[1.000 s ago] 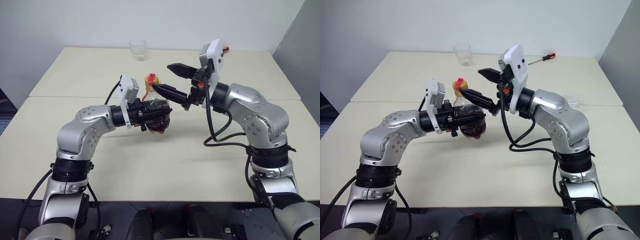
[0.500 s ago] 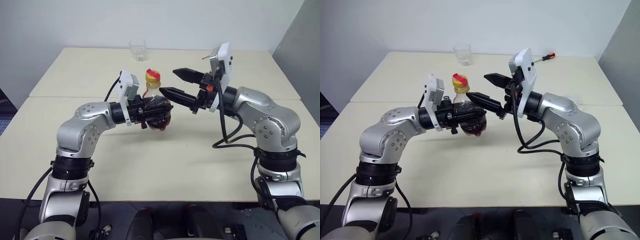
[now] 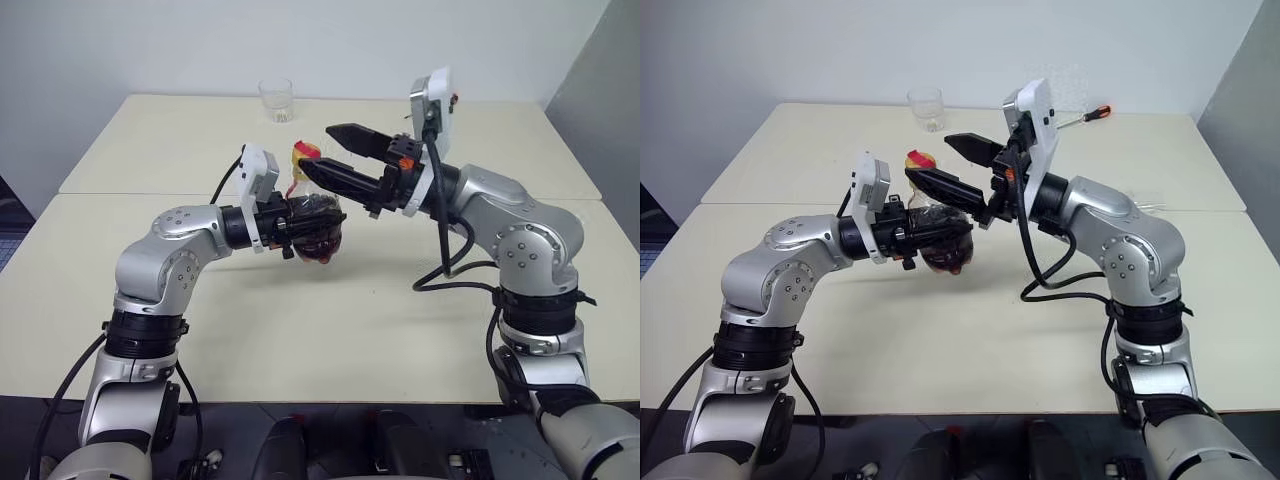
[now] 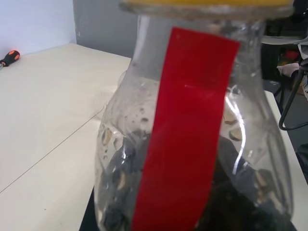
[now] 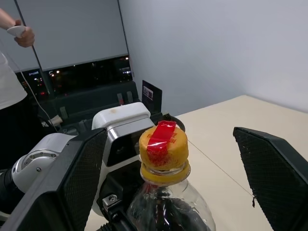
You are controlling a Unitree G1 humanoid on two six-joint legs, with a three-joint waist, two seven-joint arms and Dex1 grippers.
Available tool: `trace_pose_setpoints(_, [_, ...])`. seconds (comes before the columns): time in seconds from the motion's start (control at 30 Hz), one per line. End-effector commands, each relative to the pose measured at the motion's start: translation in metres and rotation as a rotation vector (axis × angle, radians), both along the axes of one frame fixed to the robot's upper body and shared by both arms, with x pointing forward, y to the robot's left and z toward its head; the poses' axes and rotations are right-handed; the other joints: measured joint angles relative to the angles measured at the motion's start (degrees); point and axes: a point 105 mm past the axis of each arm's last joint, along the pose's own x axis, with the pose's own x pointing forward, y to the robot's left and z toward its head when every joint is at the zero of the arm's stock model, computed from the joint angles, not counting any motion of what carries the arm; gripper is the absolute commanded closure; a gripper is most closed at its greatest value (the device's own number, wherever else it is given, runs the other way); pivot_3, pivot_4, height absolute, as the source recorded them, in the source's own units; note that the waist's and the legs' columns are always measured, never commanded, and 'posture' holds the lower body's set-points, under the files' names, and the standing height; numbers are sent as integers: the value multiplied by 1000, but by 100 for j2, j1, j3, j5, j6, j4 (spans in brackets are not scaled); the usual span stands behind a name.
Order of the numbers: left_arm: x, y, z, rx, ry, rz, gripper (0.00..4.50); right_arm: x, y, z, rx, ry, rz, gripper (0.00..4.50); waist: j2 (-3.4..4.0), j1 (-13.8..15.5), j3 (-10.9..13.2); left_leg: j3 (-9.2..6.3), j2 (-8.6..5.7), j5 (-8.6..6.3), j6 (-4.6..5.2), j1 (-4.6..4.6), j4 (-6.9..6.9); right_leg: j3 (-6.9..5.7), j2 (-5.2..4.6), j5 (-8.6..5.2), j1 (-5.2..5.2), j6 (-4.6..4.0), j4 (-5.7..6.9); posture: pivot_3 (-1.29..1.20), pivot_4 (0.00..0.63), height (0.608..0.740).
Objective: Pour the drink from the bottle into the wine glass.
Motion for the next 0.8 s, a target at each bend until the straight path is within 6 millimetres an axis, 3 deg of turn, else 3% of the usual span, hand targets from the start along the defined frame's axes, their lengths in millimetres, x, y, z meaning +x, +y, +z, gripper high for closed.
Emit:
trace_pose_setpoints(0.03, [-4,-4,17,-5,-77,-21,3075,-7,7,15,23,-67,28,37,0,0,0,0,0,0,0,0,0,0,0,0,0,0,0,0,150,740])
trace_pose_setpoints(0.3, [-5,-4,17,-4,-79,-21,3075,-6,16,12,27,-61,56,37,0,-2,0,-3,1,0,0,1,0,-1,0,0,0,0,1,0,150,740])
trace_pose_setpoints(0.63, [-4,-4,19,-10,-88,-13,3075,-3,18,12,17,-83,51,3286,0,-2,0,-3,0,0,0,1,0,-2,0,0,0,0,1,0,150,740])
trace_pose_setpoints(0.8, [-3,-4,19,-13,-91,-11,3075,-2,18,13,20,-87,47,3284,0,-1,0,-2,1,0,0,1,0,-2,-1,0,0,0,1,0,150,740])
